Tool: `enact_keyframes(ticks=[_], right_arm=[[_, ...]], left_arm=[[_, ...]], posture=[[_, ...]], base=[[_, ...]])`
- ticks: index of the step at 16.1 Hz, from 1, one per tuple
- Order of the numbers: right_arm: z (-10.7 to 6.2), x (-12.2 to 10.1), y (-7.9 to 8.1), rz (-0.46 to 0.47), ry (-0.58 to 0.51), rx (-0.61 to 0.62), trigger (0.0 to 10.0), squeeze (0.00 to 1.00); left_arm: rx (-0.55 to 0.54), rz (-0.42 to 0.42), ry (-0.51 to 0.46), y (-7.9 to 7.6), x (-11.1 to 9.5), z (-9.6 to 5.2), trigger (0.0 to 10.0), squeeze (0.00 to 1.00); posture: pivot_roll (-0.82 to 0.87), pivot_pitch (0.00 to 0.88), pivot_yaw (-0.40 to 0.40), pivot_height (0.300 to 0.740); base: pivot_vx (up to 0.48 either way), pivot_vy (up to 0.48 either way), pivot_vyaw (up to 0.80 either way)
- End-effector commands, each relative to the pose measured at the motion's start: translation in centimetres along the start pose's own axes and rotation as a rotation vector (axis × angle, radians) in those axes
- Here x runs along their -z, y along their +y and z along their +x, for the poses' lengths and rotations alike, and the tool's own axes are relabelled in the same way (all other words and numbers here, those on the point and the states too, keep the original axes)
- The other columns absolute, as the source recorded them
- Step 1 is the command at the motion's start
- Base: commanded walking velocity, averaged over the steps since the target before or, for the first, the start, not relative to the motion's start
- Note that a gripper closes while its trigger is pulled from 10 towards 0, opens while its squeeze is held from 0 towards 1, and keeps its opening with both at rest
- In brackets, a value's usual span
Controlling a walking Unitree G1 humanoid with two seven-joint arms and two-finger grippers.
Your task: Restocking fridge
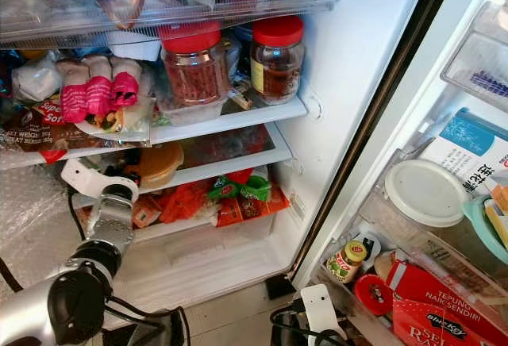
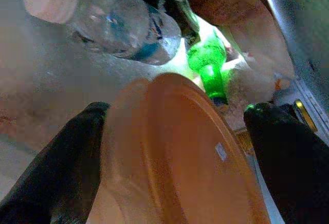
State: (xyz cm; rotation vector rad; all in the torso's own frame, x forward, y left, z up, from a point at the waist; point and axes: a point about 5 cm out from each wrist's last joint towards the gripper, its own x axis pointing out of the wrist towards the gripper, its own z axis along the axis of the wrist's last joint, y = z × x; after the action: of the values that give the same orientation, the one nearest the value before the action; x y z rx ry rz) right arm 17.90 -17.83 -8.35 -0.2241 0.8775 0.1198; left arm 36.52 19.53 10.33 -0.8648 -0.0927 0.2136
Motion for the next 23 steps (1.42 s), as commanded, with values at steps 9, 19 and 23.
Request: enact_keyframes(ticks=[9, 19, 23], right_arm=[[-0.9, 3.7, 0.8, -0.016, 0.155, -0.017, 10.0, 0.00], [-1.1, 4.1, -0.2, -0.015, 0.164, -0.008, 10.0, 0.00], [-1.1, 4.2, 0.2, -0.017, 0.168, -0.011, 10.0, 0.00]], left_arm=[[0.189, 0.253, -0.017, -1.8, 0.5, -0.8, 10.0, 0.00], [0.042, 0.001, -0.046, 0.2, -0.5, -0.7, 10.0, 0.00], [0.065, -0.049, -0.059, 0.0, -0.8, -0.6, 10.0, 0.00]], posture=[[-0.14, 0.064, -0.037, 0.624], [-0.14, 0.071, -0.041, 0.624], [-0.14, 0.073, -0.043, 0.624]], base=[[0.000, 0.000, 0.00], [0.000, 0.000, 0.00], [0.000, 0.000, 0.00]])
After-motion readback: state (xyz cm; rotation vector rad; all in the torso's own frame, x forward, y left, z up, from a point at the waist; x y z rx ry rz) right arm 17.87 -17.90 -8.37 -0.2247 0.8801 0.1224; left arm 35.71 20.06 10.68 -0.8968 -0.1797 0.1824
